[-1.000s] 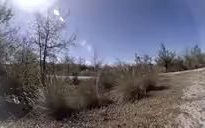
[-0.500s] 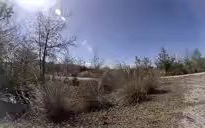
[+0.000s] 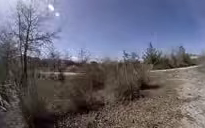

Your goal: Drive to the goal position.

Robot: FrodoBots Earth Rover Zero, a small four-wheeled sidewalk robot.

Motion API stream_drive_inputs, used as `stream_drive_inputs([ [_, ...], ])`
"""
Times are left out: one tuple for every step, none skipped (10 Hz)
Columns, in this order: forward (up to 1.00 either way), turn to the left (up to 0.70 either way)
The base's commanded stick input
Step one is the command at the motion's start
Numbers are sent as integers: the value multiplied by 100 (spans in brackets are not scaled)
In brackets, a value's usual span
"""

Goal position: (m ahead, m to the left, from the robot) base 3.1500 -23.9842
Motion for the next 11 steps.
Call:
stream_drive_inputs([
  [70,-35],
  [70,-35],
  [70,-13],
  [54,0],
  [19,0],
  [-16,0],
  [-51,0],
  [-70,0],
  [-70,0],
  [-51,0],
  [-31,0],
])
